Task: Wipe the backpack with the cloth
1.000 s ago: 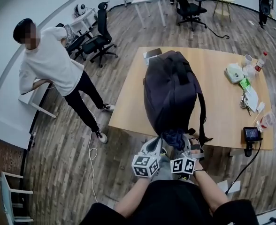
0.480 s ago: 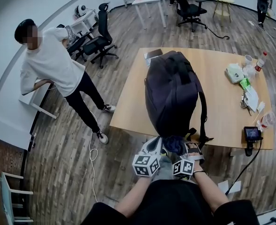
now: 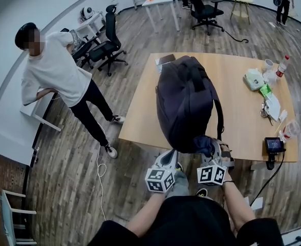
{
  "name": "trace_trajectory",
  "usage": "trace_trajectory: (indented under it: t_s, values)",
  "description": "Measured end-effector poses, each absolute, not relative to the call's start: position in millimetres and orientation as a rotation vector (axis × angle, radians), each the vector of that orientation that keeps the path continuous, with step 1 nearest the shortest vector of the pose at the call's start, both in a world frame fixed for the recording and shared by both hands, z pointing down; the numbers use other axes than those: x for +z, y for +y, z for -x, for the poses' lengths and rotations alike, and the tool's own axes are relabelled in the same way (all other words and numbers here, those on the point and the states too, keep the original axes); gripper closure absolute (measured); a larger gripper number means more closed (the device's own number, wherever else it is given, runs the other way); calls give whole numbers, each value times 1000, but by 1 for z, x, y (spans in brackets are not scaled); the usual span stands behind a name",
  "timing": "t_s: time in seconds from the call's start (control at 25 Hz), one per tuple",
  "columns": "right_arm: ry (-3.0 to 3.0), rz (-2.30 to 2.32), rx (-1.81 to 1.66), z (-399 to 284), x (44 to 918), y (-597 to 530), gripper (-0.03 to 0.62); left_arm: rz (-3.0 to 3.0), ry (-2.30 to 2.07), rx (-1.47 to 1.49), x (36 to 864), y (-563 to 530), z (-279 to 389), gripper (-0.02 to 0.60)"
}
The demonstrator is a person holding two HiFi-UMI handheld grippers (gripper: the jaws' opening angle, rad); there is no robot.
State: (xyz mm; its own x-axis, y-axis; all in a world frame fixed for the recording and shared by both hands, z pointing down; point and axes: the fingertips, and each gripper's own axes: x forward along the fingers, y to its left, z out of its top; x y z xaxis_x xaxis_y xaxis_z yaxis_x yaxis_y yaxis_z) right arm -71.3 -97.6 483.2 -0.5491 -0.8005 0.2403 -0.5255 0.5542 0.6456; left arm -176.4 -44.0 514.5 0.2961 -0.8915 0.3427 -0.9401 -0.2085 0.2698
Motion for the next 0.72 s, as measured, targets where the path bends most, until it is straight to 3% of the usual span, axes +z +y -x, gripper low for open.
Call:
trace_trajectory:
  t_s: [0.28, 0.72]
  values:
    - [-2309, -1240, -922, 58, 345, -117, 491, -2156, -1635, 147, 514, -45, 172, 566]
    - [-2271, -1418, -1060, 67, 248, -139, 490, -2164, -1634, 161, 514, -45, 179, 565]
